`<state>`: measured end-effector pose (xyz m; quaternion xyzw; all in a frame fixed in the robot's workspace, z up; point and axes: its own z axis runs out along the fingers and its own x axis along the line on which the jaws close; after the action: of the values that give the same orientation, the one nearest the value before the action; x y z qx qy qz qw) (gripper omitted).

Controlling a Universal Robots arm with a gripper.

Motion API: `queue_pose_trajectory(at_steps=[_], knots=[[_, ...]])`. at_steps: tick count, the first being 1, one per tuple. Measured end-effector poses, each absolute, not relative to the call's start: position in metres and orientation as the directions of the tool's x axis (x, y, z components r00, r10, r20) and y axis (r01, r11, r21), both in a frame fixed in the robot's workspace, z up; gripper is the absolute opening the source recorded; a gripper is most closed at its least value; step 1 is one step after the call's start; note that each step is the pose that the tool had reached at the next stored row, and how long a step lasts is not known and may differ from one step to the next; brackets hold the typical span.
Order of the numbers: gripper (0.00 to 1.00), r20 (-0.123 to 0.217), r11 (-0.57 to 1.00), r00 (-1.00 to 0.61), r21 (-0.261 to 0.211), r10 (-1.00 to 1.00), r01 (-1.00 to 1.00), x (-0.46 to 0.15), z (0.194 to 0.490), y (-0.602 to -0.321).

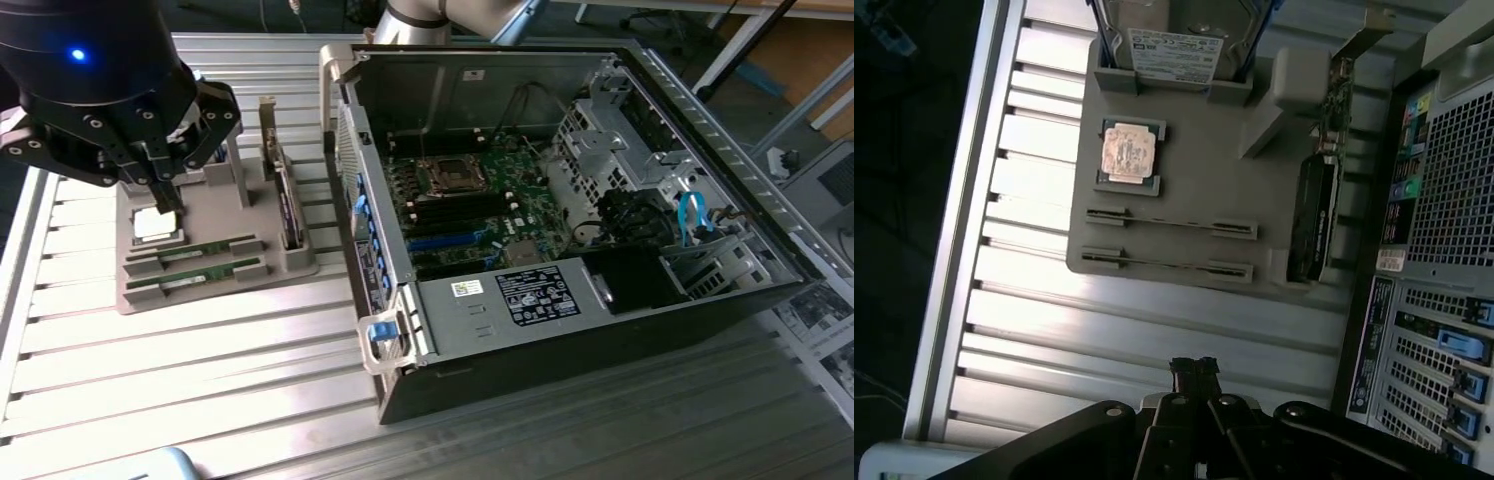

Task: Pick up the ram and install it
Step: 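Pick up the ram and move it above insertion slot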

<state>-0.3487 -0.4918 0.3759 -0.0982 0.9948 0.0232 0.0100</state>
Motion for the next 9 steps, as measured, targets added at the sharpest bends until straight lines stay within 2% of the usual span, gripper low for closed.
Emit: queue_pose_trajectory(at_steps=[9], knots=[[0.11, -0.024, 0.97, -0.971, 0.044, -0.239, -0.239, -0.3487, 0.3757, -0.4918]])
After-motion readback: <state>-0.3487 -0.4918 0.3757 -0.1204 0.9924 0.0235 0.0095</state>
